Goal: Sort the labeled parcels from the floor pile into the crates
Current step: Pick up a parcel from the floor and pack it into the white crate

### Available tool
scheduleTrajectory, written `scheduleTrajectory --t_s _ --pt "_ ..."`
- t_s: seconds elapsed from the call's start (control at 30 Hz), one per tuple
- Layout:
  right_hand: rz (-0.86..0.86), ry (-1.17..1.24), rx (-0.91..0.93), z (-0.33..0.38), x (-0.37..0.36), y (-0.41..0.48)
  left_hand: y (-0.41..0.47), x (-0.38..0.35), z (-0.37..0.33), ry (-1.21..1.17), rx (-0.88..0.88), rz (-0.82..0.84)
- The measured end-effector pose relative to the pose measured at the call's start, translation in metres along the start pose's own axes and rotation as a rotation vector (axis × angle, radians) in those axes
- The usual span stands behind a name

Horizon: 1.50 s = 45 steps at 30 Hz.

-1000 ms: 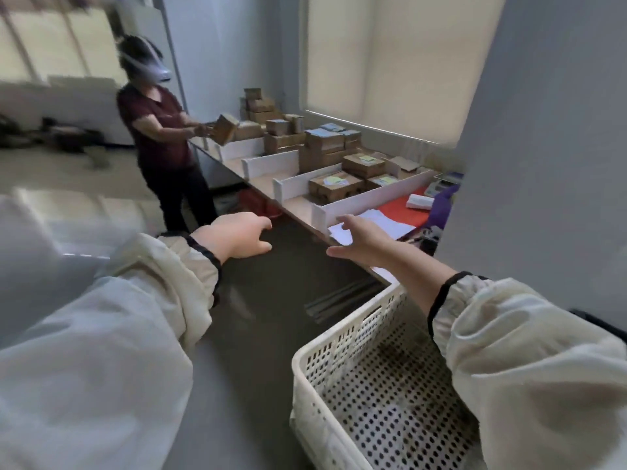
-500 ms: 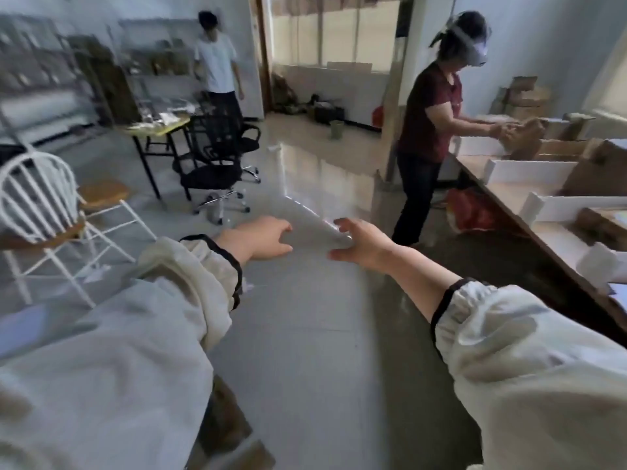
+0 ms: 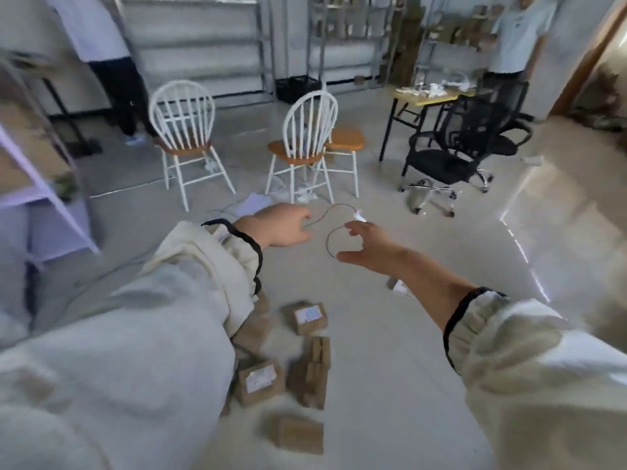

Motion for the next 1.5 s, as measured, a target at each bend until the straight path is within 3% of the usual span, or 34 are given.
scheduleTrajectory --t_s 0.13,0.3,0.5,0.77,0.97,1.13,1.3,1.5 --pt "0.067 -0.016 0.140 0.025 -0.019 0.038 -0.003 0.004 0.050 -0.113 0.174 -0.113" --pt "0.195 0.028 0.205 0.045 -0.081 0.064 -0.017 -0.050 0.105 -0.262 0.364 -0.100" --pt "0.323 0.062 0.202 0.039 -0.175 0.095 -0.006 -0.129 0.171 -0.332 0.470 -0.059" --pt "0.413 0.014 0.167 -0.036 -0.428 0.164 0.032 -0.358 0.285 -0.499 0.508 -0.051" --pt "0.451 0.160 0.067 -0.121 -0.639 0.209 0.076 -0.590 0.388 -0.477 0.532 0.010" --pt "0.464 0.171 0.002 -0.180 -0.771 0.246 0.107 -0.719 0.459 -0.370 0.568 0.050" --pt "0.617 0.068 0.017 -0.206 -0.849 0.248 0.134 -0.785 0.502 -0.311 0.570 0.109" --pt "0.668 -0.140 0.165 -0.190 -0.854 0.243 0.148 -0.808 0.519 -0.214 0.565 0.131"
Point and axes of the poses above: each hand's wrist, its own y-axis towards the middle knuckle, its own x-axis out of the back of the hand, z = x × y, the point moved 8 cm from there along y, towards the middle knuckle, and after that the axes turned 9 degrees about -y, right-handed, at the moved point
